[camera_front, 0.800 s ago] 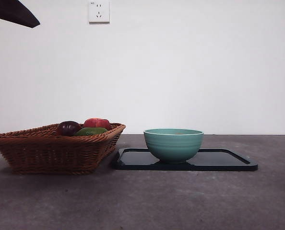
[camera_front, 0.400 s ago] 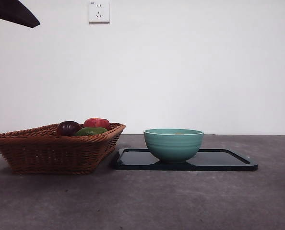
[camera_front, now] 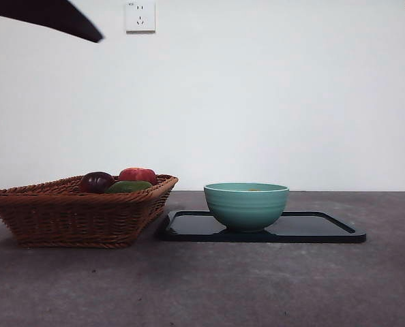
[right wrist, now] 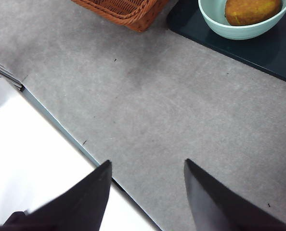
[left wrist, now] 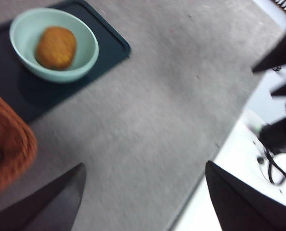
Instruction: Pick up the wifruite, put it on the bowl, pick up the plate, put it on desk
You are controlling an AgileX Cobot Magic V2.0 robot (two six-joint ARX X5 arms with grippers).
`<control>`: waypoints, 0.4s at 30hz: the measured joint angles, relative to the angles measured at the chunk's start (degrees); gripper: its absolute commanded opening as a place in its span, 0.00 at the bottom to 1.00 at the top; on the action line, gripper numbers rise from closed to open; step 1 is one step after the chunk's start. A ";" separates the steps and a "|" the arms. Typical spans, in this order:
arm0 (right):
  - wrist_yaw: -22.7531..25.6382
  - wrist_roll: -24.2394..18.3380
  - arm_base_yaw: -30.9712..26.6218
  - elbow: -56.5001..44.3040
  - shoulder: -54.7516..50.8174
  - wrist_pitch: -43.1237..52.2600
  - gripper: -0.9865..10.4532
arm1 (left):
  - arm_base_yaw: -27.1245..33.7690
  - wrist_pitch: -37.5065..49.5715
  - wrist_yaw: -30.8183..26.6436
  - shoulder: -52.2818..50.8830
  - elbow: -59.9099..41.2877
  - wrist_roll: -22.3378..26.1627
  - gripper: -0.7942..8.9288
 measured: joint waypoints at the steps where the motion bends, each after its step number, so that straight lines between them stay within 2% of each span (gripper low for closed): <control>1: 0.00 0.00 0.00 0.00 0.00 0.02 0.29 | 0.00 0.00 -0.15 1.84 1.75 0.33 0.49; 5: -0.09 0.00 0.00 0.00 0.00 0.39 0.29 | 0.00 0.24 -1.66 13.16 13.03 3.26 0.49; 10: -4.37 0.00 0.00 0.00 -0.61 -0.26 0.29 | 0.00 0.59 -4.74 29.86 28.48 7.02 0.49; 12: -4.44 0.02 0.00 0.00 -1.53 -0.76 0.29 | 0.00 0.52 -5.64 35.78 32.61 8.00 0.49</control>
